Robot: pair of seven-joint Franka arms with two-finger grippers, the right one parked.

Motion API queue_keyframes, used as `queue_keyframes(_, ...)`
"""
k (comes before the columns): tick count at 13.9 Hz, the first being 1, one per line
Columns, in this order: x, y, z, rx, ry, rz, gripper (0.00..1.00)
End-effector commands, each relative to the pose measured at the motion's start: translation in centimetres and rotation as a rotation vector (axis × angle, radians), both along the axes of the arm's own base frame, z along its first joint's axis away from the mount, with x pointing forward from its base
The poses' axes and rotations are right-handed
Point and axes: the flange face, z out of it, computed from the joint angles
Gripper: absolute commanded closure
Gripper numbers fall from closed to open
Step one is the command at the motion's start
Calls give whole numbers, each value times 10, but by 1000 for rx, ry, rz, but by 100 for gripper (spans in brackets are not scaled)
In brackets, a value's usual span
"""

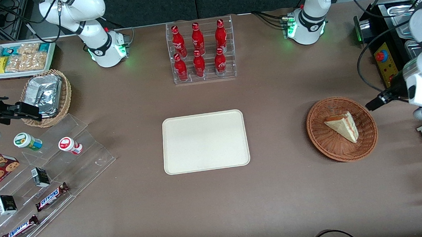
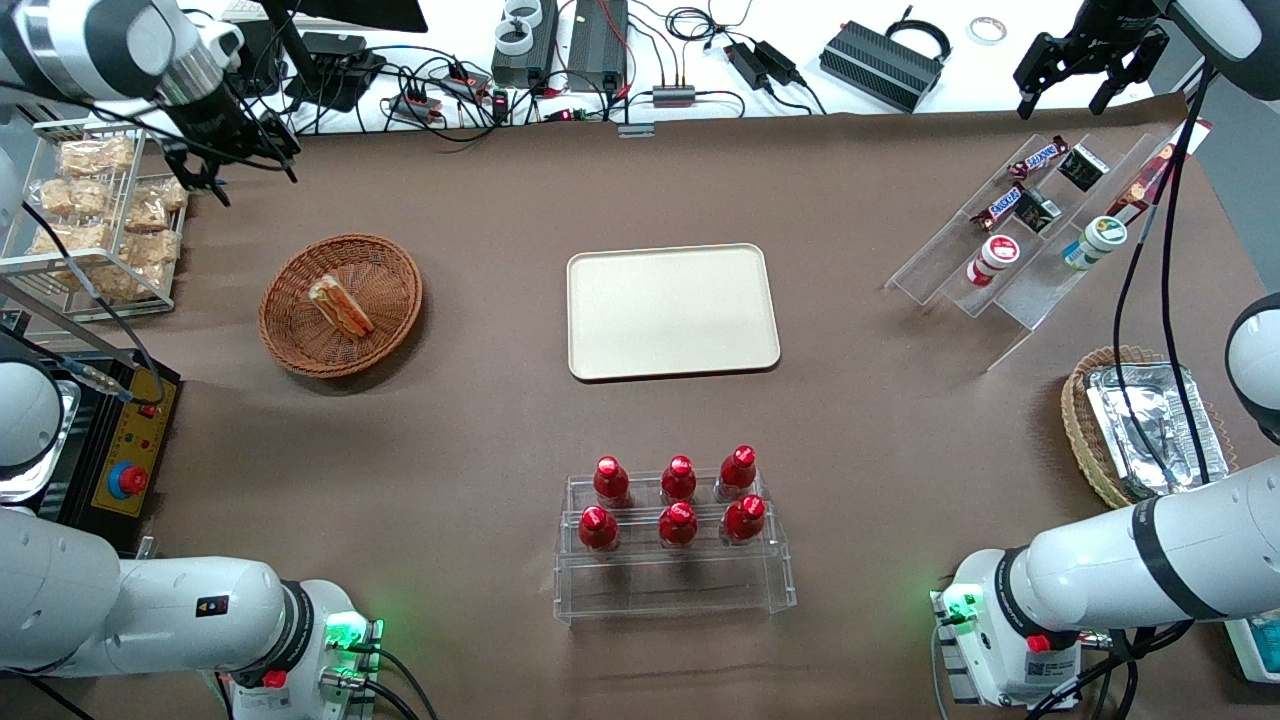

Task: Place sandwich from basket to tray
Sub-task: 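Lower the open left gripper over the wrapped sandwich in the wicker basket, then close the left gripper on the sandwich and lift it from the basket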

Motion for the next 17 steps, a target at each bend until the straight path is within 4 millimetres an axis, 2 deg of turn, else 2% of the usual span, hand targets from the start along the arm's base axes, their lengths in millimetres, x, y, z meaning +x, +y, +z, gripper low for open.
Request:
queue_keyframes(1,-20,1,-50,13,-46,73,0)
queue_keyframes(2,-25,1,-70,10,-63,80,0)
queue_keyframes(4,-35,17,-102,11,-80,122,0)
queue_keyframes(7,-47,18,-141,12,-84,118,0)
queue_keyframes(9,-54,18,-157,10,-98,118,0)
queue_keyframes(13,-54,18,-186,7,-97,124,0)
queue_keyframes(17,-50,17,-200,4,-121,138,0)
